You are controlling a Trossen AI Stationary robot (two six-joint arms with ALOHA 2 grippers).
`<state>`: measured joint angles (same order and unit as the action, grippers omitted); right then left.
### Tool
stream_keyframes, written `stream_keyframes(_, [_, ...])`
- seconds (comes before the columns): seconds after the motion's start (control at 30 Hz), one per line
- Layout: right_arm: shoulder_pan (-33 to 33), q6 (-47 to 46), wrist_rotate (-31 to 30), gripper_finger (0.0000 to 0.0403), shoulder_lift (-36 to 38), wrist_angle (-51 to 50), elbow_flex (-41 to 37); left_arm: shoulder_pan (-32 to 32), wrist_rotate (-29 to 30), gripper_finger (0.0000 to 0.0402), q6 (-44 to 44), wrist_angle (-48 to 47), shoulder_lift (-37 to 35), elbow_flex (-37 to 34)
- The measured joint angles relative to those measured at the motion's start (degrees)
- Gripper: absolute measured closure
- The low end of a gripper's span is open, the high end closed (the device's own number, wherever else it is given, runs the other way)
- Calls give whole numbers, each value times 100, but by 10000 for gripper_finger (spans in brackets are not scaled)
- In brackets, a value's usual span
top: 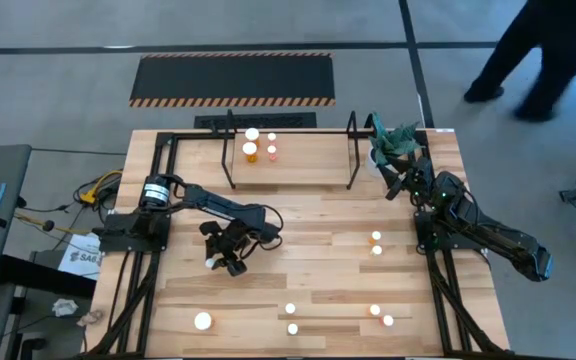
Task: Pick and place medicine bottles onto shelf by color
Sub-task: Put the top left small orange pill bottle on the shelf
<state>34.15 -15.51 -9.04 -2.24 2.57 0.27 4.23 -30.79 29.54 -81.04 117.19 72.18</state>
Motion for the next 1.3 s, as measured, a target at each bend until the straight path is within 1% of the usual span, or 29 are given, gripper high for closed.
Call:
stream_keyframes(0.4, [1,0,0,154,-1,0,-2,0,44,266,175,-8,4,10])
stream_keyframes(0.73, [1,0,0,154,-1,-1,-2,0,346,212,66,122,15,228])
stream_keyframes(0.9, [1,0,0,154,-2,0,-2,-11,658,203,-135,84,15,498])
stream_keyframes(1.0, [2,0,0,154,-2,0,0,-11,911,203,-314,19,-62,712])
stream_keyframes(1.13, [1,0,0,154,0,-1,-2,95,1647,203,-330,151,-529,833])
stream_keyframes(1.2, [1,0,0,154,0,0,-2,223,2106,203,-61,340,-914,811])
stream_keyframes(1.3, [2,0,0,154,0,0,0,496,2661,203,545,373,-1492,738])
